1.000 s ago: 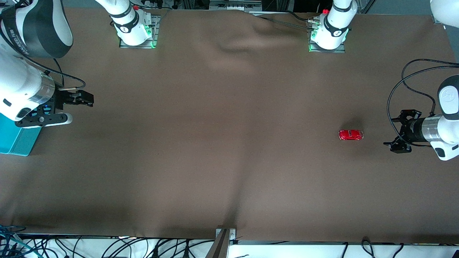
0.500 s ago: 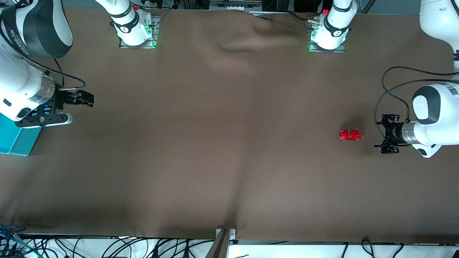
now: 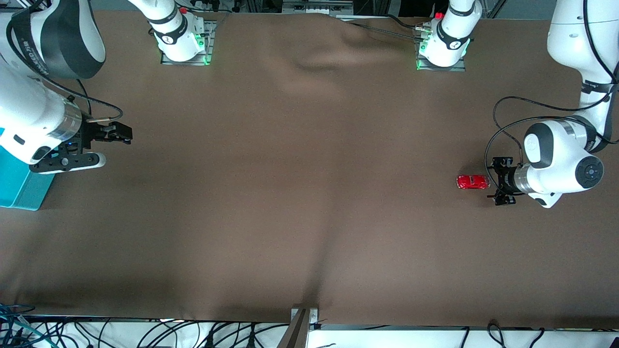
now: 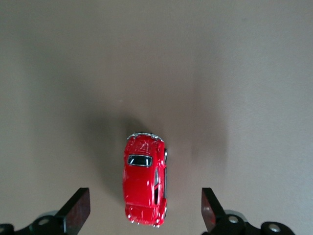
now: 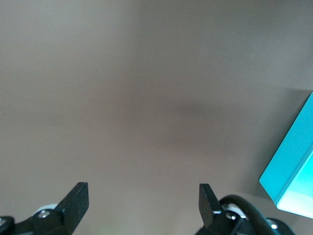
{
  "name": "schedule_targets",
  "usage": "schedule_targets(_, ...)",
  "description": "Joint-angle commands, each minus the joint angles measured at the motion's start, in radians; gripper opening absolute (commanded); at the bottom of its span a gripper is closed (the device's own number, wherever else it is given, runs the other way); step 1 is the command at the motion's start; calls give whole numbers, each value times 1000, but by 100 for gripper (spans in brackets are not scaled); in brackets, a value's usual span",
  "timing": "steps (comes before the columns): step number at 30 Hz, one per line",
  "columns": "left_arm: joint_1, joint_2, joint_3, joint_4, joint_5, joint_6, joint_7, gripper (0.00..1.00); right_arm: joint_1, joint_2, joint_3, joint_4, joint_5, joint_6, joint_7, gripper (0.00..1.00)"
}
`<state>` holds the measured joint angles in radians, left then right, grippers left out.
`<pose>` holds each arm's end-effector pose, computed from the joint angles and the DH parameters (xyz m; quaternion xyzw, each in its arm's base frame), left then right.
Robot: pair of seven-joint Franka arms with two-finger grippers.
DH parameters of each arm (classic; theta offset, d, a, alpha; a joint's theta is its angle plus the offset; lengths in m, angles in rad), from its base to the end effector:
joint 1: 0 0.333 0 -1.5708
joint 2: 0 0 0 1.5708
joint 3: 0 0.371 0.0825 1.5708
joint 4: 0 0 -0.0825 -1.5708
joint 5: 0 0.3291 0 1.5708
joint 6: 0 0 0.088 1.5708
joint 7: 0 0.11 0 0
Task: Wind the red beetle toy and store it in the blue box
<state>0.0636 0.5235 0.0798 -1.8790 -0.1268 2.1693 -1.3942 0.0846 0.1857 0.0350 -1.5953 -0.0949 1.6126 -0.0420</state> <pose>0.5953 0.0756 0.2989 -0.6864 -0.7176 0.1091 0.0449 0.5545 0.0546 0.5717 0.9918 0.0863 -0.0822 0.0470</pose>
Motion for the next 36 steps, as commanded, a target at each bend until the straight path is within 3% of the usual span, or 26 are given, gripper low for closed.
schedule_targets(1,-13,21,-12,-26,-16,66,-43,100,1,-2,3,0,-8,6,11,100)
schedule_targets(11,-14,36,-14,-48,-17,75,-52,100,7,-2,2,-11,-9,17,11,100)
schedule_targets(13,-14,38,-14,-49,-17,76,-52,94,7,-2,2,-11,-9,17,11,100)
schedule_targets(15,-14,43,-14,-51,-17,76,-52,78,9,-2,2,-11,-9,17,11,100)
schedule_targets(18,-10,44,-14,-48,-17,76,-48,22,9,-2,3,-11,-9,17,11,100)
schedule_targets(19,-10,44,-14,-46,-17,76,-48,12,9,-2,3,-11,-9,17,13,100)
schedule_targets(21,-11,44,-14,-45,-17,76,-48,0,9,-2,2,-11,-9,17,11,100)
schedule_targets(36,-39,33,-32,3,-19,72,-97,0,11,-2,3,-15,-11,17,11,100)
